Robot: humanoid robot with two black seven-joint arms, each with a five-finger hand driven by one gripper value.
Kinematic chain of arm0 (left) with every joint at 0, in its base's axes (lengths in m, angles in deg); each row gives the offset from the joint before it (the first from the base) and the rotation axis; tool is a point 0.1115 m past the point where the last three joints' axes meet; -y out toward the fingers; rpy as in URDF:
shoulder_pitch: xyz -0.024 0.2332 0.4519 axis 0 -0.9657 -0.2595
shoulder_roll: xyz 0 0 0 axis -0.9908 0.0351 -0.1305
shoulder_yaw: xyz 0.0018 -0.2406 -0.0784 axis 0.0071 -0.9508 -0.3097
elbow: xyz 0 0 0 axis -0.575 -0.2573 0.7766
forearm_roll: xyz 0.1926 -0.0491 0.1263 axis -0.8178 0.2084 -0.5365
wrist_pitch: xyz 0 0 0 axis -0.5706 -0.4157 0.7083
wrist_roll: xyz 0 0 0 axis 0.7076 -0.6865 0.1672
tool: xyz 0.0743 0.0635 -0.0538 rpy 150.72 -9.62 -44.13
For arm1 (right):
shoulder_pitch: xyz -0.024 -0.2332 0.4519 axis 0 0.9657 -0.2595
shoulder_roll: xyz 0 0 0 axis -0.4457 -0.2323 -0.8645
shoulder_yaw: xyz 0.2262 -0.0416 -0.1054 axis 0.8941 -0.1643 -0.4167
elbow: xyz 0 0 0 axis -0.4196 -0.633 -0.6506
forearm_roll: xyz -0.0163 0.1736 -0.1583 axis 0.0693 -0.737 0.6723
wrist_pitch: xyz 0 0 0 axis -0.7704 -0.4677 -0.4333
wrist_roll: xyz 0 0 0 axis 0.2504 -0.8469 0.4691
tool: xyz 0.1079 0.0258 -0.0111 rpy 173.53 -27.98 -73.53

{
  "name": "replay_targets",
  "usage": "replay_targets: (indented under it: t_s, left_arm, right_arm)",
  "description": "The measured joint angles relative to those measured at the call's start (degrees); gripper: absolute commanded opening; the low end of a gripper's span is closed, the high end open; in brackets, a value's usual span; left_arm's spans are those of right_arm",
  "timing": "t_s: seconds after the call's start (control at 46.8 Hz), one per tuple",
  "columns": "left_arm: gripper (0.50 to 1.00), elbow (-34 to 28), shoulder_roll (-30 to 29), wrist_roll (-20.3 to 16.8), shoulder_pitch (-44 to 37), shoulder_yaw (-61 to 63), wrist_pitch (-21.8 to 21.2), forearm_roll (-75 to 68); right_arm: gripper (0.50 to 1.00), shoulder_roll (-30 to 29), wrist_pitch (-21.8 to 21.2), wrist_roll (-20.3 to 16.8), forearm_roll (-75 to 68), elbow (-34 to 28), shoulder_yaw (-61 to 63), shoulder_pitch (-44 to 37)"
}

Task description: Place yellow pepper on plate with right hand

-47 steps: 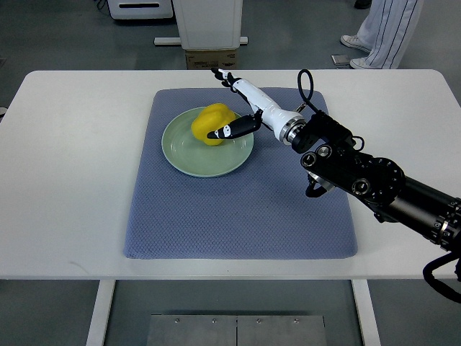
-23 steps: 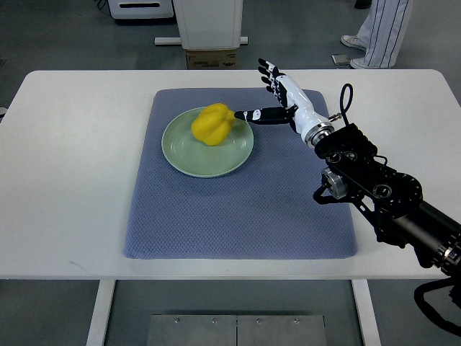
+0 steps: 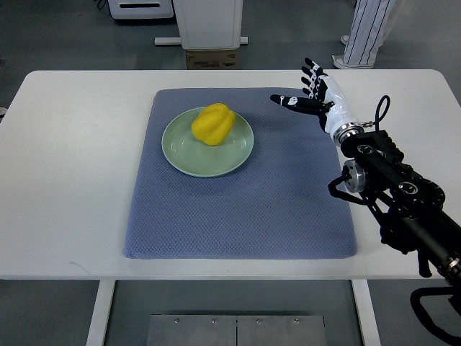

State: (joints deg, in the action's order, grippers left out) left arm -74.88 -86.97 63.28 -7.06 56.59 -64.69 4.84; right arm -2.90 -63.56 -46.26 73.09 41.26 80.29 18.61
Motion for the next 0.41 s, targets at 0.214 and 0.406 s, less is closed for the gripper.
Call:
replay_targets:
  t_s: [0.214,0.406]
  left_arm:
    - [1.0,0.0,0.0,0.0,0.0,0.0,0.0,0.0]
    - [1.0,0.0,0.0,0.0,0.0,0.0,0.0,0.0]
  right_arm:
    - [1.0,0.0,0.6,-2.3,-6.8,-0.7,4.7,0.2]
    - [1.0,0.0,0.5,-2.1,-7.5,-0.9,6.5,0.8]
